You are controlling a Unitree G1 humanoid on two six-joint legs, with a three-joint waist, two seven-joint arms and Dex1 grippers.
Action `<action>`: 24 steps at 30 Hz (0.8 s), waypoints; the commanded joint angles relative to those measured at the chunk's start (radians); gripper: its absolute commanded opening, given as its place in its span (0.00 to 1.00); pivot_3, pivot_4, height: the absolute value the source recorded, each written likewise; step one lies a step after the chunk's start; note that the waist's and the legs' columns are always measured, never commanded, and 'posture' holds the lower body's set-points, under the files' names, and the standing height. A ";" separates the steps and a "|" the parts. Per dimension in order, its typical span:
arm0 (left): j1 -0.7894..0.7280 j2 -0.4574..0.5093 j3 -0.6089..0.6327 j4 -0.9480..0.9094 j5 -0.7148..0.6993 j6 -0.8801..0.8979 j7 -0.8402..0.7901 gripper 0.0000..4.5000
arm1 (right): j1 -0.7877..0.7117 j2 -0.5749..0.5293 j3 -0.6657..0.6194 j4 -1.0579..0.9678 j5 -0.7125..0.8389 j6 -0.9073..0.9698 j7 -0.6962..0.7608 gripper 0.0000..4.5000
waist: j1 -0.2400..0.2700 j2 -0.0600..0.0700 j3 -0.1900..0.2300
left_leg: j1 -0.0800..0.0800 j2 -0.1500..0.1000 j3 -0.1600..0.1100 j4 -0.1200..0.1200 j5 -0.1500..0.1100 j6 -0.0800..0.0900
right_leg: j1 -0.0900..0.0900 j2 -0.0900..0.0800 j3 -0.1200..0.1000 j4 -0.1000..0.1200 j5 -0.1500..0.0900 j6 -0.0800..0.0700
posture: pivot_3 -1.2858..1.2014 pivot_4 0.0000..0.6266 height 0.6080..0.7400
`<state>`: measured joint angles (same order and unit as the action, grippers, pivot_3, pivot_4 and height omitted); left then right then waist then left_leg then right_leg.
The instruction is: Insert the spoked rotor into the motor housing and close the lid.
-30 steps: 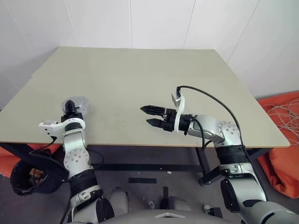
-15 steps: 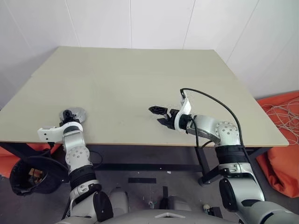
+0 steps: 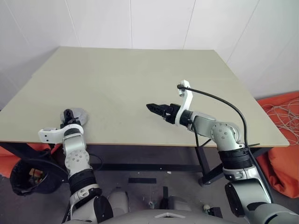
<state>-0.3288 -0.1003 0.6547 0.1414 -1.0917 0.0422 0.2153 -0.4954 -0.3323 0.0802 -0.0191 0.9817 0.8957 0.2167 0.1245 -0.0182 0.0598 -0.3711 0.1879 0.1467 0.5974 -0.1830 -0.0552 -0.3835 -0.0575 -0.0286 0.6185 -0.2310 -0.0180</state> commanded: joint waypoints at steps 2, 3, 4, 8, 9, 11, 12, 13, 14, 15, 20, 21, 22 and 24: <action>0.019 0.000 -0.012 -0.010 0.016 0.016 0.004 0.99 | -0.002 0.007 -0.018 -0.044 -0.061 -0.014 0.061 1.00 | -0.001 0.000 0.000 | 0.003 0.000 0.001 0.000 0.000 0.000 | 0.002 0.000 0.001 0.000 -0.002 -0.004 | 0.52 0.00 1.00; 0.022 0.002 -0.012 -0.008 0.019 0.018 0.008 0.99 | -0.002 0.009 -0.019 -0.044 -0.071 -0.010 0.070 1.00 | -0.001 0.001 0.000 | 0.004 0.000 0.001 0.000 0.000 0.000 | 0.003 0.000 0.001 0.000 -0.002 -0.004 | 0.52 0.00 1.00; 0.024 0.002 -0.012 -0.009 0.020 0.018 0.011 0.99 | -0.002 0.010 -0.021 -0.045 -0.079 -0.007 0.077 1.00 | -0.001 0.001 0.000 | 0.004 0.000 0.000 0.000 0.000 0.000 | 0.003 0.000 0.001 0.000 -0.002 -0.004 | 0.52 0.00 1.00; 0.056 0.002 -0.023 -0.041 0.035 0.044 0.056 0.99 | -0.005 0.000 -0.009 -0.049 -0.135 -0.014 0.127 1.00 | -0.002 0.001 -0.001 | 0.005 0.000 0.000 0.000 -0.001 0.001 | 0.004 0.000 0.001 0.000 -0.002 -0.004 | 0.52 0.00 1.00; 0.071 -0.001 -0.027 -0.060 0.031 0.058 0.067 0.99 | -0.004 0.001 -0.011 -0.049 -0.143 -0.011 0.135 1.00 | -0.003 0.001 -0.001 | 0.005 0.000 0.000 0.000 -0.001 0.002 | 0.004 0.000 0.002 0.000 -0.002 -0.004 | 0.52 0.00 1.00; 0.106 -0.004 -0.040 -0.099 0.024 0.093 0.085 0.99 | -0.003 0.005 -0.018 -0.050 -0.156 -0.005 0.149 1.00 | -0.005 0.002 -0.001 | 0.005 0.000 0.001 0.000 -0.002 0.003 | 0.004 0.000 0.002 -0.001 -0.002 -0.005 | 0.52 0.00 1.00; 0.132 -0.007 -0.048 -0.126 0.015 0.116 0.096 0.99 | -0.003 0.006 -0.021 -0.049 -0.163 -0.003 0.156 1.00 | -0.006 0.003 -0.002 | 0.005 0.000 0.001 0.000 -0.002 0.004 | 0.004 0.000 0.002 -0.001 -0.002 -0.005 | 0.52 0.00 1.00; 0.169 -0.004 -0.062 -0.158 0.003 0.159 0.108 0.99 | -0.005 0.007 -0.022 -0.046 -0.170 -0.002 0.163 1.00 | -0.007 0.004 -0.002 | 0.005 0.000 0.001 0.000 -0.003 0.004 | 0.004 0.000 0.003 -0.002 -0.002 -0.005 | 0.52 0.00 1.00; 0.202 -0.003 -0.073 -0.185 -0.007 0.189 0.115 0.99 | -0.007 0.008 -0.023 -0.042 -0.176 0.000 0.169 1.00 | -0.008 0.004 -0.003 | 0.005 0.000 0.001 0.000 -0.003 0.005 | 0.004 0.000 0.003 -0.002 -0.002 -0.005 | 0.52 0.00 1.00; 0.232 -0.001 -0.081 -0.211 -0.024 0.222 0.124 0.99 | -0.008 0.008 -0.024 -0.040 -0.183 0.001 0.175 1.00 | -0.010 0.005 -0.003 | 0.005 0.000 0.001 0.000 -0.004 0.007 | 0.004 0.000 0.003 -0.003 -0.002 -0.005 | 0.52 0.00 1.00; 0.340 0.026 -0.102 -0.303 -0.092 0.338 0.155 0.99 | -0.013 0.018 -0.029 -0.031 -0.204 0.011 0.196 1.00 | -0.026 0.013 -0.008 | 0.008 0.000 0.002 0.000 -0.008 0.013 | 0.008 0.000 0.003 -0.008 -0.003 -0.005 | 0.52 0.00 1.00; 0.357 0.032 -0.107 -0.322 -0.107 0.358 0.163 0.99 | -0.015 0.020 -0.029 -0.028 -0.208 0.013 0.199 1.00 | -0.027 0.014 -0.008 | 0.009 0.000 0.002 0.000 -0.008 0.014 | 0.010 0.000 0.003 -0.009 -0.003 -0.005 | 0.52 0.00 1.00; 0.372 0.036 -0.113 -0.341 -0.119 0.375 0.174 0.99 | -0.017 0.022 -0.030 -0.026 -0.212 0.014 0.202 1.00 | -0.029 0.014 -0.009 | 0.011 0.000 0.002 0.000 -0.009 0.014 | 0.012 0.000 0.003 -0.010 -0.003 -0.005 | 0.52 0.00 1.00; 0.396 0.040 -0.124 -0.374 -0.141 0.402 0.195 0.99 | -0.020 0.027 -0.033 -0.021 -0.218 0.017 0.207 1.00 | -0.030 0.014 -0.009 | 0.014 0.000 0.002 0.000 -0.011 0.018 | 0.015 0.000 0.004 -0.012 -0.003 -0.004 | 0.52 0.00 1.00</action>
<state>0.0326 -0.0484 0.5560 -0.2375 -1.2078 0.3929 0.3614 -0.4883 -0.3110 0.0798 -0.0188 0.7643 0.9134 0.4116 0.0947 -0.0038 0.0509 -0.3559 0.1874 0.1487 0.5972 -0.1940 -0.0365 -0.3679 -0.0575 -0.0240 0.6066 -0.2341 -0.0220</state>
